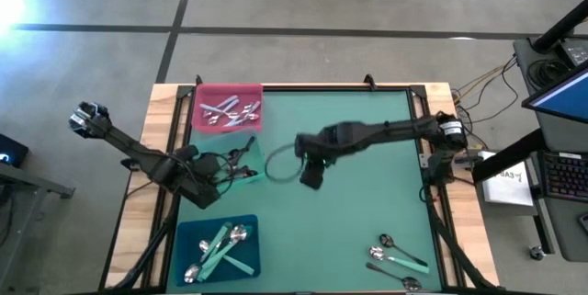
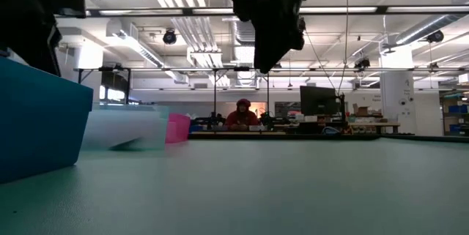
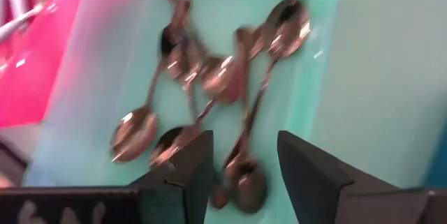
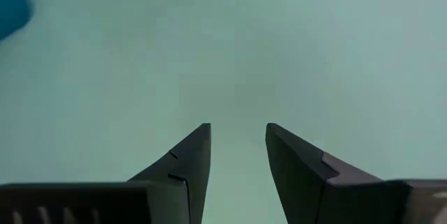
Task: Sort silverware by color (type)
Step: Put the light blue spoon into the blue bin
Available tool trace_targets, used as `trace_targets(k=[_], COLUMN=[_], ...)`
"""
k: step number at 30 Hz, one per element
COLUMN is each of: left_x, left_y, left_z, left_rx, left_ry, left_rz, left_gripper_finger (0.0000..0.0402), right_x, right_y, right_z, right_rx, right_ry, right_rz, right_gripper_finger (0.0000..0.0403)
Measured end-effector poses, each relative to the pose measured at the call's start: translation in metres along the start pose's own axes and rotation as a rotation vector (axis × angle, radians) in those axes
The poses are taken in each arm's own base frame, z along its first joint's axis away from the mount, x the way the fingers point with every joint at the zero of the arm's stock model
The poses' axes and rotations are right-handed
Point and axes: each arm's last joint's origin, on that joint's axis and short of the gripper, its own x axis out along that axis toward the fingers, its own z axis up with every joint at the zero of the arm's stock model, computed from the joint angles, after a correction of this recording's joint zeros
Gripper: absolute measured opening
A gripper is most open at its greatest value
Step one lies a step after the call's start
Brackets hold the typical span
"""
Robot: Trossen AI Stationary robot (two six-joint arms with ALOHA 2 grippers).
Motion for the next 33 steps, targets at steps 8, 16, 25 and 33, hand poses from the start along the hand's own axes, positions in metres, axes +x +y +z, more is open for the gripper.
trace_targets(k=[8,16,25,33], left_x=[-0.002,-0.003,-0.007,-0.008], left_y=[-0.013,-0.017,-0.025,-0.027], left_z=[0.009,0.013,0.021,0.023], left_rx=[0.044,0.092,0.103,0.104], left_ry=[-0.093,-0.151,-0.235,-0.259], left_rz=[-0.125,-0.144,-0.212,-0.237], left_gripper_finger=[0.0146,0.0146,0.0146,0.0146], right_x=[-0.008,-0.023,-0.025,-0.011], right_y=[0.076,0.131,0.16,0.163], right_z=[-0.052,-0.113,-0.173,-0.222], right_rx=[0.011,0.114,0.225,0.311], right_ry=[0.094,0.178,0.276,0.436], right_rz=[0.037,0.022,-0.108,-0.177], right_gripper_finger=[0.0128,0.0128,0.0128,0.0128])
